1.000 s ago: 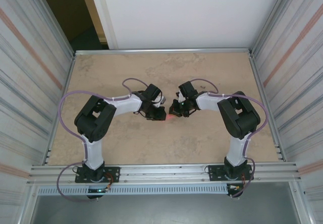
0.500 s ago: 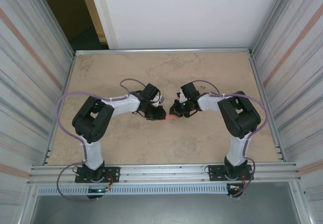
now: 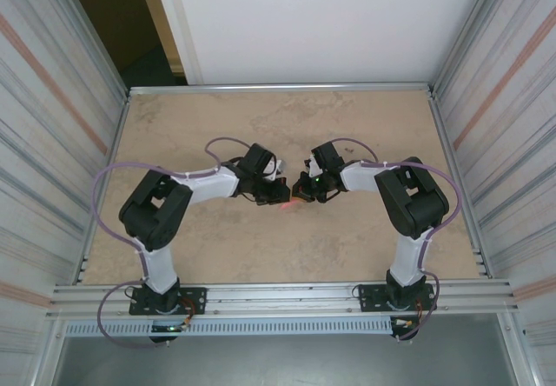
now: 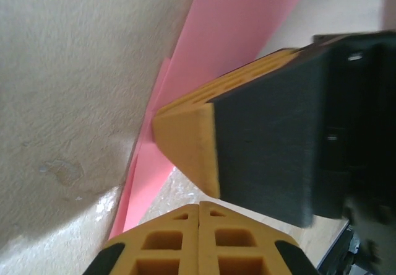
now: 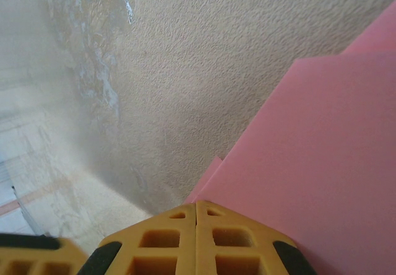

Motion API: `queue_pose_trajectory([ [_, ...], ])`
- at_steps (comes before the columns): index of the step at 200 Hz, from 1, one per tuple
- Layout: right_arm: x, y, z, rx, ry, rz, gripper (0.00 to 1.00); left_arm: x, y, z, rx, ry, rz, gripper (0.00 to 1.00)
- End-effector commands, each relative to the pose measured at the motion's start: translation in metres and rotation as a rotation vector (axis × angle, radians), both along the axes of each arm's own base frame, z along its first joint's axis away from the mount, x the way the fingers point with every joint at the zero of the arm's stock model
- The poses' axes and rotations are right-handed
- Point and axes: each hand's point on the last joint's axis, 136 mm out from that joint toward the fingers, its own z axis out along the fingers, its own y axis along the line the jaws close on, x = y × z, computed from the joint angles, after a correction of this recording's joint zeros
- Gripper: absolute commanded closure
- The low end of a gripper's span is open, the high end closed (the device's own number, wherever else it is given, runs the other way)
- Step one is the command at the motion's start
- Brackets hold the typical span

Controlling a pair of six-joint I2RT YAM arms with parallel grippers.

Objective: Fold a paper plane with a square sheet of paper (pick it up from the middle)
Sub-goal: Fold the wing for the fifth time at the center of the table.

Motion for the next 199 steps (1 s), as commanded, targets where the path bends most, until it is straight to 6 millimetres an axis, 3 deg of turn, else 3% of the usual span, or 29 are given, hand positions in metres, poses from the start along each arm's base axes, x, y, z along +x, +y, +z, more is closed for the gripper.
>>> queue_pose_trajectory([
  [1, -0.018, -0.028, -0.040, -0.141, 0.081, -0.022, 0.95, -0.001, -0.008, -0.002, -0.020, 0.039, -0.019, 0.99],
  [80, -0.019, -0.030, -0.041, -0.148, 0.090, -0.021, 0.95, 0.005, 0.004, -0.023, 0.000, 0.066, 0.009, 0.99],
  [160, -0.034, -0.041, -0.055, -0.193, 0.128, 0.015, 0.95, -0.012, 0.029, -0.057, 0.089, 0.119, 0.032, 0.99],
  [199, -0.035, -0.044, -0.058, -0.208, 0.136, 0.008, 0.95, -0.026, 0.042, -0.055, 0.134, 0.101, -0.018, 0.99],
])
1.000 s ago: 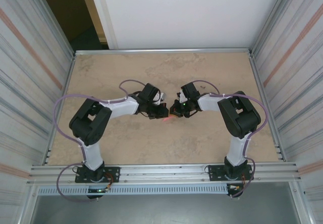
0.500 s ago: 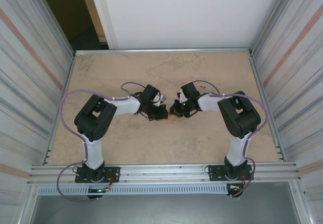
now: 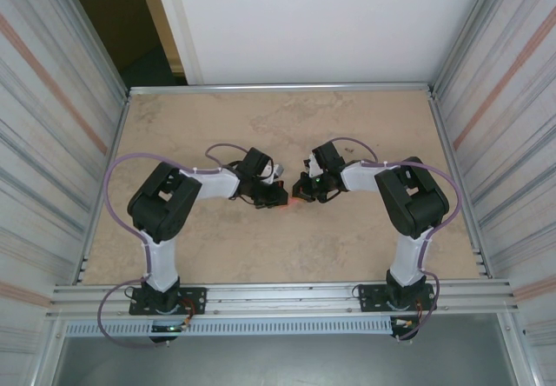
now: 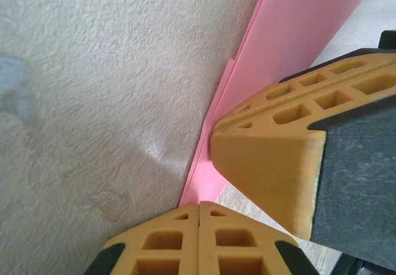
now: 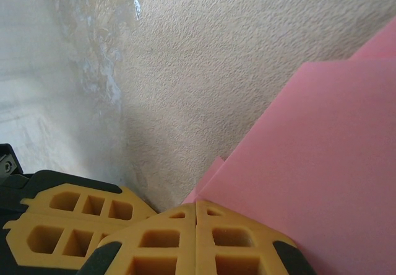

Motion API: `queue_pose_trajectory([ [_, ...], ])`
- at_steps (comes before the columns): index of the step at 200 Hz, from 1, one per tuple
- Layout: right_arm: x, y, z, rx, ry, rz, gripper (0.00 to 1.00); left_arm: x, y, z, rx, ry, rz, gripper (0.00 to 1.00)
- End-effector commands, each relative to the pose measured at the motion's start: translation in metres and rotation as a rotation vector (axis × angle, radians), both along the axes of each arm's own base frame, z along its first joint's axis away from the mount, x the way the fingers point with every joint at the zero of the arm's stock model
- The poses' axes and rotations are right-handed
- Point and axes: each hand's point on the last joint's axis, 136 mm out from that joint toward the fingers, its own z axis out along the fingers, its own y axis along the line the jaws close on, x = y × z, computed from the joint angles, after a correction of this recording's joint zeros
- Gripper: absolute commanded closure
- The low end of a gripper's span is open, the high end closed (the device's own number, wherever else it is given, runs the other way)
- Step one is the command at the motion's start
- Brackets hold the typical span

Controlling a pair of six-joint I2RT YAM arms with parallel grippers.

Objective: Fold a paper plane with a square sheet of paper (pick it up from the middle)
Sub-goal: Fold the wing for the fifth time at the center of the table.

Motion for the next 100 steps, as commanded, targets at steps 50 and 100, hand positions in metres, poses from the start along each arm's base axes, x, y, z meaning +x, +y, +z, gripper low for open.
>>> queue_pose_trajectory([
  [50, -0.034, -0.043, -0.059, -0.221, 0.161, -0.031, 0.95, -0.057, 0.056, -0.014, 0.228, 0.056, -0.183, 0.99],
  [100, -0.032, -0.038, -0.056, -0.209, 0.155, -0.025, 0.95, -0.029, 0.036, 0.032, 0.112, -0.067, -0.122, 0.99],
])
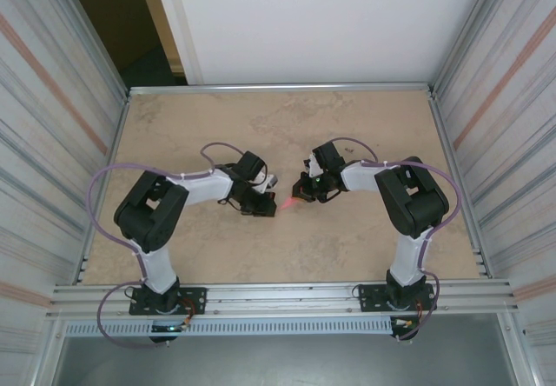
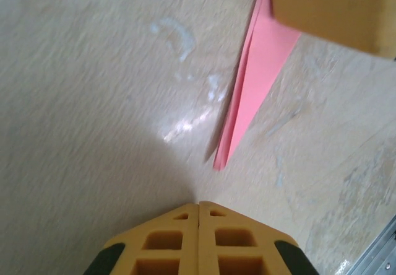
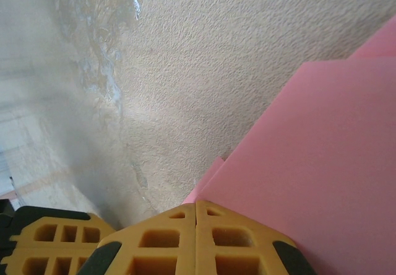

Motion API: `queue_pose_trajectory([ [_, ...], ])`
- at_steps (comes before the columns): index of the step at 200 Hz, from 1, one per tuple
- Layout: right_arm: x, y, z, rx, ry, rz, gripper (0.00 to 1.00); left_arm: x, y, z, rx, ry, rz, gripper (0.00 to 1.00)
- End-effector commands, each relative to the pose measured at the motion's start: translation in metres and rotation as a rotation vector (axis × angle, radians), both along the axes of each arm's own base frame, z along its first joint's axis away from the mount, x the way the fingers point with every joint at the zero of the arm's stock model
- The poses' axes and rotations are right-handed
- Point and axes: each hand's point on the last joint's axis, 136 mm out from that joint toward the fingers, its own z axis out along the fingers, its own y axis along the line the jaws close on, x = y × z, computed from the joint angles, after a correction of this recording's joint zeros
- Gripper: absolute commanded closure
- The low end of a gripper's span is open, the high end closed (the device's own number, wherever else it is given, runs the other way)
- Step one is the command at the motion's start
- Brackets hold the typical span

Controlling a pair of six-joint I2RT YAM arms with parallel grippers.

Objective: Fold a paper plane with a square sheet of paper (pick it up from the middle)
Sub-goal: Fold the wing for the fifth time at the center of the table.

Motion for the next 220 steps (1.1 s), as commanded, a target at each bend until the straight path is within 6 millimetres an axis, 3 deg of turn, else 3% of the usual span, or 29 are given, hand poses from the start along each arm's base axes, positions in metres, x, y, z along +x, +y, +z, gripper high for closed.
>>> queue_pose_trajectory([
  [1, -0.032, -0.038, -0.056, -0.213, 0.150, -0.025, 0.95, 0.010, -0.006, 0.029, -0.061, -0.060, 0.016, 0.99],
  [21, -0.030, -0.036, -0.053, -0.206, 0.146, -0.028, 0.95, 0.028, -0.031, 0.046, -0.171, -0.093, 0.066, 0.99],
  [48, -0.028, -0.033, -0.050, -0.194, 0.141, -0.030, 0.95, 0.037, -0.049, 0.032, -0.177, -0.061, 0.091, 1.00],
  [77, -0.024, -0.029, -0.044, -0.175, 0.129, -0.031, 0.95, 0.040, -0.054, 0.015, -0.160, -0.031, 0.101, 1.00],
  [125, -0.022, -0.028, -0.039, -0.171, 0.122, -0.026, 0.95, 0.041, -0.047, -0.006, -0.106, -0.006, 0.137, 1.00],
  [157, -0.018, -0.025, -0.031, -0.156, 0.103, -0.025, 0.95, 0.030, -0.033, -0.023, -0.055, 0.032, 0.160, 1.00],
  [184, -0.005, -0.023, -0.010, -0.115, 0.048, -0.026, 0.94, 0.019, -0.023, -0.037, -0.032, 0.076, 0.181, 1.00],
  [220, 0.014, -0.026, 0.024, -0.070, -0.031, -0.030, 0.91, 0.012, -0.020, -0.040, -0.031, 0.097, 0.185, 1.00],
])
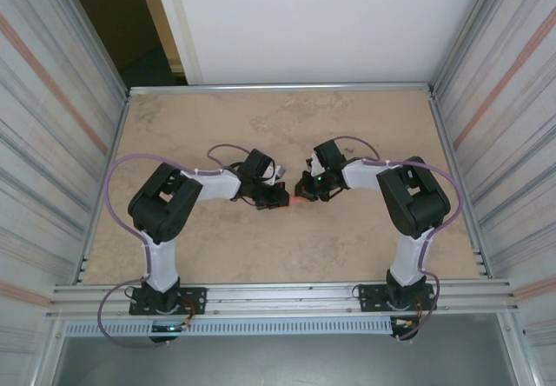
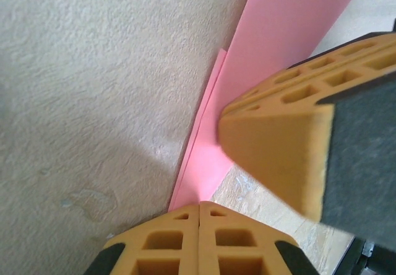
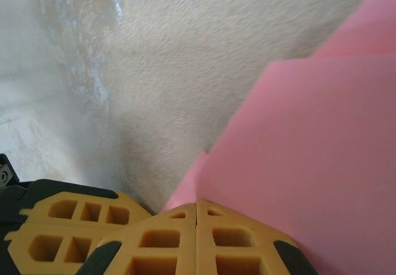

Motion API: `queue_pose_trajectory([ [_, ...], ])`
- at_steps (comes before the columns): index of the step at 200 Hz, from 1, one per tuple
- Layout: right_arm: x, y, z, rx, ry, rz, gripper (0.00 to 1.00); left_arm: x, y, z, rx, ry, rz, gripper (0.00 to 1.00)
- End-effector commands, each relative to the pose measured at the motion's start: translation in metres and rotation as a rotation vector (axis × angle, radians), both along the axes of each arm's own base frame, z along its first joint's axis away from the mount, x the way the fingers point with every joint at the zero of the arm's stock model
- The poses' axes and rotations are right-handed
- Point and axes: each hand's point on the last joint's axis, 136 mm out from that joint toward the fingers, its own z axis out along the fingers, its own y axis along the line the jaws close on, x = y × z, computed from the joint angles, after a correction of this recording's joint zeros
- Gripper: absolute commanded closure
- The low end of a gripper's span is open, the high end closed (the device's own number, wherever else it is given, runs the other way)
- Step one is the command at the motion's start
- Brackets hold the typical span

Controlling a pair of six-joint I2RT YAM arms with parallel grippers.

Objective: Fold a paper plane with a square sheet of paper (pick it up from the middle)
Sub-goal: Fold the wing for the fifth time at the center of the table.

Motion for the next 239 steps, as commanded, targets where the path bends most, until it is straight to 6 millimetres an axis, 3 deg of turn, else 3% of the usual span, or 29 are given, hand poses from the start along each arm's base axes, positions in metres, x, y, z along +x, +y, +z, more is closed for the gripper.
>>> queue_pose_trajectory([
  [1, 0.012, -0.017, 0.019, -0.041, -0.046, -0.013, 0.91, -0.021, 0.027, -0.036, 0.123, 0.102, 0.040, 1.00],
  [24, 0.014, -0.020, 0.021, -0.068, -0.049, -0.008, 0.91, -0.020, 0.025, -0.034, 0.113, 0.100, 0.038, 1.00],
  [75, 0.015, -0.031, -0.004, -0.132, 0.000, -0.033, 0.91, -0.014, 0.016, -0.017, 0.075, 0.072, 0.017, 1.00],
  [143, 0.001, -0.038, -0.029, -0.180, 0.072, -0.030, 0.92, 0.012, -0.019, 0.051, -0.111, -0.056, -0.014, 1.00],
  [158, -0.002, -0.038, -0.031, -0.177, 0.077, -0.031, 0.92, 0.019, -0.023, 0.049, -0.111, -0.058, -0.006, 1.00],
  [198, 0.000, -0.037, -0.028, -0.147, 0.066, -0.039, 0.92, 0.032, -0.027, 0.021, -0.050, -0.011, 0.026, 1.00],
  [239, 0.006, -0.033, -0.019, -0.108, 0.037, -0.035, 0.93, 0.024, -0.019, -0.003, 0.032, 0.051, 0.030, 1.00],
])
